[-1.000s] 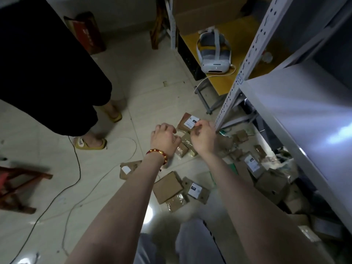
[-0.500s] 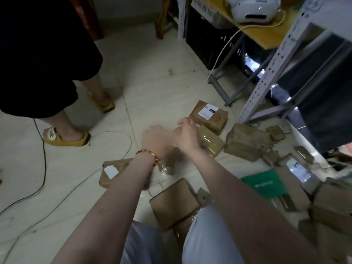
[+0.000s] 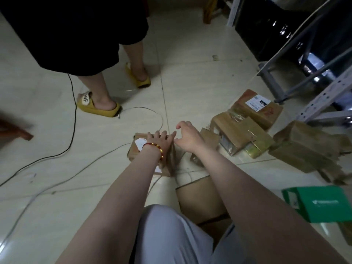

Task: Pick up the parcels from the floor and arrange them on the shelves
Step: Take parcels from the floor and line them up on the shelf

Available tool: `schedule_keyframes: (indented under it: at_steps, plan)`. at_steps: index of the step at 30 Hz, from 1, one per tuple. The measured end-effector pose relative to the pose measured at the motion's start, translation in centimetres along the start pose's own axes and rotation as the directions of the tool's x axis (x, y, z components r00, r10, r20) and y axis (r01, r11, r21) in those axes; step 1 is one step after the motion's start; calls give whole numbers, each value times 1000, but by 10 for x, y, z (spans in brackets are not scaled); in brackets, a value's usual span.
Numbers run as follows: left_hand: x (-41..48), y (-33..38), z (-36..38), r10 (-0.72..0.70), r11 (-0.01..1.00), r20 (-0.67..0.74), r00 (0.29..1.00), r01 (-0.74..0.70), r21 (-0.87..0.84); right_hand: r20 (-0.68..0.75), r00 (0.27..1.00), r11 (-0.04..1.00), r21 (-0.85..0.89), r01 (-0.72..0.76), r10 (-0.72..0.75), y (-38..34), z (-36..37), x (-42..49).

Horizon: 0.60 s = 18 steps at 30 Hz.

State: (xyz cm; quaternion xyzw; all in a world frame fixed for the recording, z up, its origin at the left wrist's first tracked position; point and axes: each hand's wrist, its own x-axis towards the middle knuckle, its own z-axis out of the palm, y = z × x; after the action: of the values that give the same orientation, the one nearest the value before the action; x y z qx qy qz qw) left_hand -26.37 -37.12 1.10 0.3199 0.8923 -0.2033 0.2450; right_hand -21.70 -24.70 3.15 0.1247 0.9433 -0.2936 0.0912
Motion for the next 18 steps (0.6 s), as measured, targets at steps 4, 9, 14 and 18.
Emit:
schedule_keyframes:
  at_steps: [4,9,14,18]
  plan:
    - [-1,6,-13,39,999,-132,990,-39,4,-12,999,996,69,-49,50,9,-3,0]
    - [-8,16,-67,56,968,-278,959,-121,-220,-229,946,939,307,-153,229,22,-27,-6]
    - [-32,41,-152,102,936,-330,938,-203,-288,-314,882,881,429,-198,351,30,-93,-38]
    - [-71,66,-246,155,879,-384,910,-304,-366,-434,805,869,455,-193,405,16,-199,-67]
